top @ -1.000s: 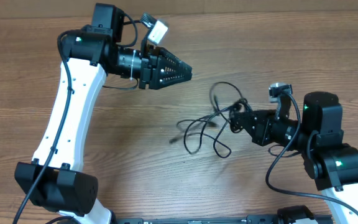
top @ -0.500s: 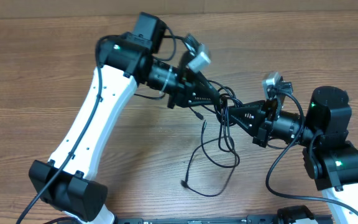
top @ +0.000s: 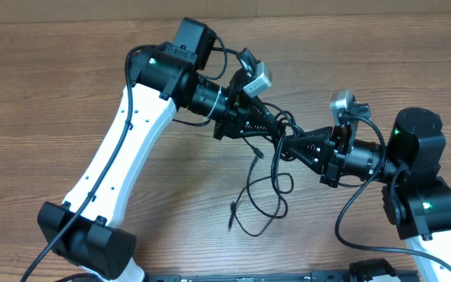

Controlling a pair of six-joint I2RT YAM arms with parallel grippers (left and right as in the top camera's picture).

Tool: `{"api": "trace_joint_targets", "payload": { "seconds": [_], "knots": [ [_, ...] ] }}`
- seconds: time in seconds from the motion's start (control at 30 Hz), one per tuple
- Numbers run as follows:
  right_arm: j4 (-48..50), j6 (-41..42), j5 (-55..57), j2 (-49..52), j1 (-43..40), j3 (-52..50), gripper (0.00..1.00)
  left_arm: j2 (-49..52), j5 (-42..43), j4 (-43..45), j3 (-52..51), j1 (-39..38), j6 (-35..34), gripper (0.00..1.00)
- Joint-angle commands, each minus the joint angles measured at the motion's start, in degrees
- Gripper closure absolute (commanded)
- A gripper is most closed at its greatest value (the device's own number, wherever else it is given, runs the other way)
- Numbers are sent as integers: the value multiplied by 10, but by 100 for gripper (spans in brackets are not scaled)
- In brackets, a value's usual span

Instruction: Untangle cables

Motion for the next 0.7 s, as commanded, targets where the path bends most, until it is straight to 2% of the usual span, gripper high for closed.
{"api": "trace_joint_targets", "payload": {
  "seconds": [0.0,0.17,0.4,0.57,0.67],
  "knots": [
    [10,-1,-53,-3,-1,11,96,-18,-45,0,14,3,18,77],
    [34,1,-77,-3,-1,11,96,-18,-70,1,14,3,18,76],
    [108,63,-94,-3,-1,11,96,-18,-53,3,14,2,22,73],
    [115,71,-95,-2,-1,11,96,-18,-28,0,14,2,21,74],
    [115,71,-94,2,-1,11,89,-18,-28,-7,14,8,19,74]
  ]
}}
